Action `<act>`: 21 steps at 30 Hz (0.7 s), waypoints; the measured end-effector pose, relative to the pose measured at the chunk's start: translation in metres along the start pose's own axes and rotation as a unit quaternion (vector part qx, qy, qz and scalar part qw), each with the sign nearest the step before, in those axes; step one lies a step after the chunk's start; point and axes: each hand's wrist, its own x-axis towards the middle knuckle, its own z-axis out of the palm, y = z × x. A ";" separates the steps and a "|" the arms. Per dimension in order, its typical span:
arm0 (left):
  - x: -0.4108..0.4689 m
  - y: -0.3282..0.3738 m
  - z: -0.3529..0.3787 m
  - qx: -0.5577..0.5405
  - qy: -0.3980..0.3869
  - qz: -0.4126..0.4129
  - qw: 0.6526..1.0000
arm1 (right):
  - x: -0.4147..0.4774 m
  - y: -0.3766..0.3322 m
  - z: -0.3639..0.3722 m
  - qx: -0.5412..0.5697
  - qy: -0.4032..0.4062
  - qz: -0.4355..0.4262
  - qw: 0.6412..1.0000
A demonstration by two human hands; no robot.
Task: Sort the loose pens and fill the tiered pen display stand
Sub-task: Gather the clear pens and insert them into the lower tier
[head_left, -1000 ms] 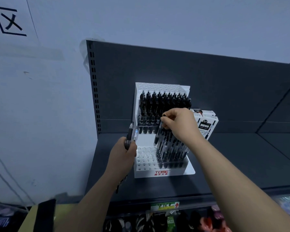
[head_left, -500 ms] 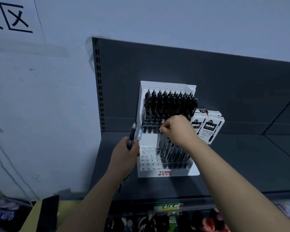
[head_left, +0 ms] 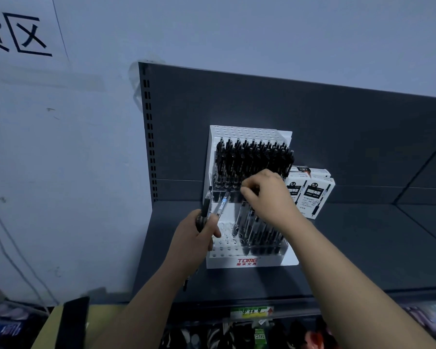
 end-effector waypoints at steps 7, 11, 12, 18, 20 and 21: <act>-0.008 0.018 0.002 -0.010 -0.026 0.021 0.999 | -0.012 -0.011 -0.021 0.269 -0.090 0.023 0.959; -0.002 -0.002 -0.004 0.019 0.036 -0.045 0.998 | -0.008 0.004 -0.034 0.249 0.029 0.019 0.968; -0.002 -0.006 -0.006 0.021 0.044 -0.062 0.997 | -0.008 0.007 -0.035 0.212 0.048 0.016 0.976; -0.009 -0.009 0.000 0.028 0.034 -0.107 0.993 | -0.015 0.006 -0.019 0.060 0.045 0.005 0.997; -0.010 -0.008 0.001 0.027 0.023 -0.105 0.994 | -0.014 0.003 -0.019 0.043 0.047 -0.002 0.998; -0.010 -0.008 0.001 0.027 0.020 -0.101 0.994 | -0.013 0.001 -0.019 0.037 0.047 -0.005 0.998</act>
